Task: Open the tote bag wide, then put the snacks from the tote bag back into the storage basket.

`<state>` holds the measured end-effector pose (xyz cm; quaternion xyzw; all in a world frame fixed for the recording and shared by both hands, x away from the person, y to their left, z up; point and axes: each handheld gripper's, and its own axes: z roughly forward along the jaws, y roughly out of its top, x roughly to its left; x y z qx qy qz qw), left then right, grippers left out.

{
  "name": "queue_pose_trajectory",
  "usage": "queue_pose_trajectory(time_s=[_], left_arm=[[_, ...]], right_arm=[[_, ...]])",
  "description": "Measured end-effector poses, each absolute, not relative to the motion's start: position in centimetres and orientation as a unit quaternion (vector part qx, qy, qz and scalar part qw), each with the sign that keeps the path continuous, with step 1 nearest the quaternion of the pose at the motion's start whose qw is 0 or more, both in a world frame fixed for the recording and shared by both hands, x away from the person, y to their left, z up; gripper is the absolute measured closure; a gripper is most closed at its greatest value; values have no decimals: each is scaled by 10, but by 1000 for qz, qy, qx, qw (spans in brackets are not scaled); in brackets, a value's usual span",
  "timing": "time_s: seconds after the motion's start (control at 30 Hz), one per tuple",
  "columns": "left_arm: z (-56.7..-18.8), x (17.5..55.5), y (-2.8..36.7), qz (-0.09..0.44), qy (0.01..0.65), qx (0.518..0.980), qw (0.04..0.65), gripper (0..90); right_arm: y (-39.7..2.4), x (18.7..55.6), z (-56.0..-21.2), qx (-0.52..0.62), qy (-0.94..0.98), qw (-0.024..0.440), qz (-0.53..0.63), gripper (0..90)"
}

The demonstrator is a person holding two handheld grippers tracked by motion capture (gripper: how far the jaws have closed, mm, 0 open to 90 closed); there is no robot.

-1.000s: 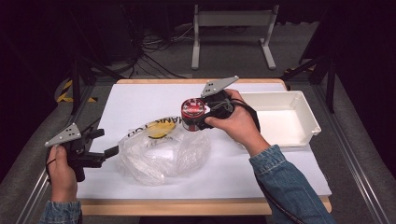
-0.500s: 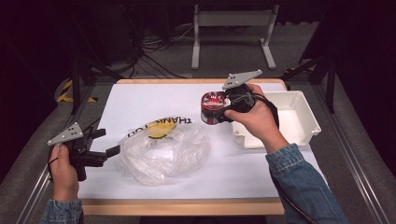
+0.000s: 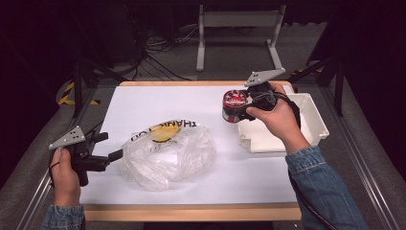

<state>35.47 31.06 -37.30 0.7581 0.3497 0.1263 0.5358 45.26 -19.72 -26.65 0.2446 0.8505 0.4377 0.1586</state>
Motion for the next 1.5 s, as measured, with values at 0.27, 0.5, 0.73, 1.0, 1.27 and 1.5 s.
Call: queue_pose_trajectory(time_s=[0.27, 0.5, 0.73, 1.0, 1.27, 1.5], left_arm=[[-373, 354, 310, 125, 352, 757, 535, 22], [-372, 353, 311, 127, 351, 758, 535, 22], [-372, 353, 311, 127, 353, 757, 535, 22], [-372, 353, 311, 128, 353, 757, 534, 22], [-374, 354, 311, 126, 354, 756, 535, 22], [-375, 354, 310, 126, 353, 760, 532, 22]], right_arm=[[-219, 460, -271, 268, 845, 167, 432, 249], [-240, 469, -279, 277, 835, 171, 443, 249], [-252, 475, -287, 295, 829, 181, 439, 249], [-262, 486, -305, 312, 826, 184, 432, 249], [-269, 495, -318, 308, 834, 187, 417, 249], [-272, 502, -333, 311, 837, 180, 413, 249]])
